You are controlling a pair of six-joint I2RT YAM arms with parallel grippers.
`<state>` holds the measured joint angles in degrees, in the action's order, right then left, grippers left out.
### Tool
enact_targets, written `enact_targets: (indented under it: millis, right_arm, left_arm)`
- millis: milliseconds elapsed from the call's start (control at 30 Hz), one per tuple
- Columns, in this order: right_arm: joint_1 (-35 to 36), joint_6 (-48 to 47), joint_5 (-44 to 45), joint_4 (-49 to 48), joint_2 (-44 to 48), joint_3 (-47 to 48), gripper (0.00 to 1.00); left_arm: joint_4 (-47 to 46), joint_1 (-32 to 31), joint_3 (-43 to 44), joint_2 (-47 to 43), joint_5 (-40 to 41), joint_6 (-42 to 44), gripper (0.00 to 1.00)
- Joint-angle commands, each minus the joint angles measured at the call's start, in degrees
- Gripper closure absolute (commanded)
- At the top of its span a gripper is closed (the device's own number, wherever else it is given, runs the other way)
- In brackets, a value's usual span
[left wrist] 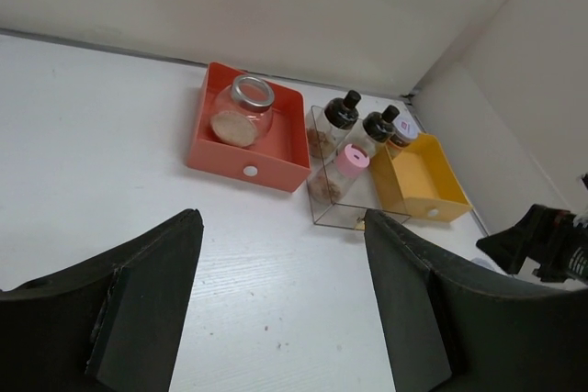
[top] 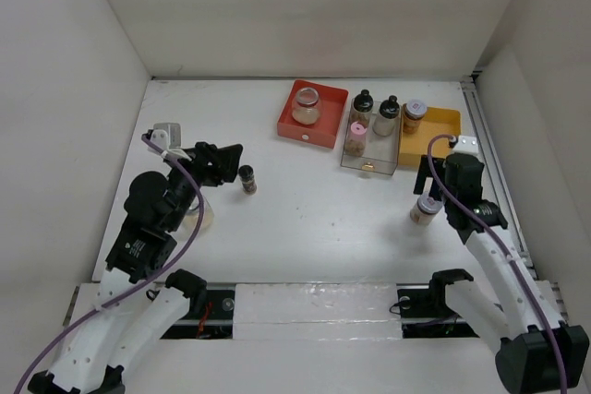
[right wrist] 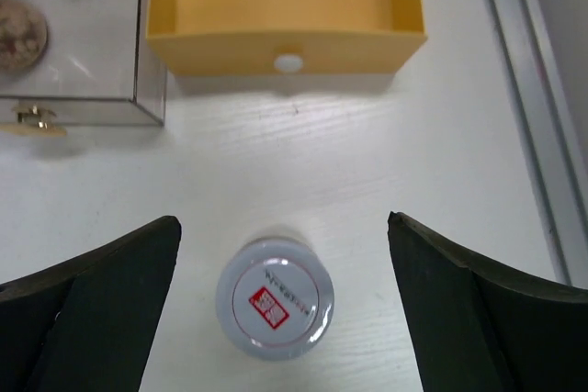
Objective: Organize the condiment bottles
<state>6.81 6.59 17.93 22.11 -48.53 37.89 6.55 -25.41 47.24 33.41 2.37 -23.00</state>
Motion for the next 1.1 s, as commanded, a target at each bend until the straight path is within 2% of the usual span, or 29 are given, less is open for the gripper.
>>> enact_targets:
  millis: [0,167,400,500,533,667,733,867,900,1067]
  right_arm:
    - [0.7,4.8,-1.0,6.5,3.8,-2.2,0.00]
    - [0.7,6.4,-5.4,6.5,3.6,-4.2,0.00]
    - [0.0,4.8,-6.4,2.2,-6.2,-3.0,0.00]
    - [0.0,5.5,-7.0,0.2,-6.8,-4.3,0.14]
    - [0.0,5.5,-7.0,0.2,-6.8,-4.9,0.16]
    - [0.0,6.1,-5.2,0.9,-4.0,-4.9,0.37]
    - [0.0,6.1,-4.1,1.4,-0.7,-4.2,0.40]
    - [0.0,2.7,-3.0,-1.1,1.3,3.0,0.42]
    - [0.0,1.8,-2.2,-2.3,0.2,7.9,0.42]
    - [-4.9,-3.7,-3.3,-10.1,-15.5,21.9,0.42]
  left_arm:
    - [-3.0,0.0,1.3,-1.5,-1.6,0.2,0.33]
    - [-3.0,0.0,1.3,-2.7,-1.0,0.2,0.33]
    - [-3.0,0.0,1.3,-2.7,-1.0,0.2,0.33]
    - [-3.0,0.0,1.3,-2.7,-0.4,0.2,0.33]
    - [-3.0,0.0,1.3,-2.7,-0.4,0.2,0.33]
    - [-3.0,0.0,1.3,-2.1,-0.4,0.2,0.33]
    - [-3.0,0.0,1.3,-1.6,-0.4,0.2,0.33]
    - [-2.5,0.0,1.3,-1.0,-0.4,0.2,0.33]
    - [-2.5,0.0,1.3,-1.0,-0.4,0.2,0.33]
    - [-2.5,0.0,1.3,0.2,0.1,0.2,0.34]
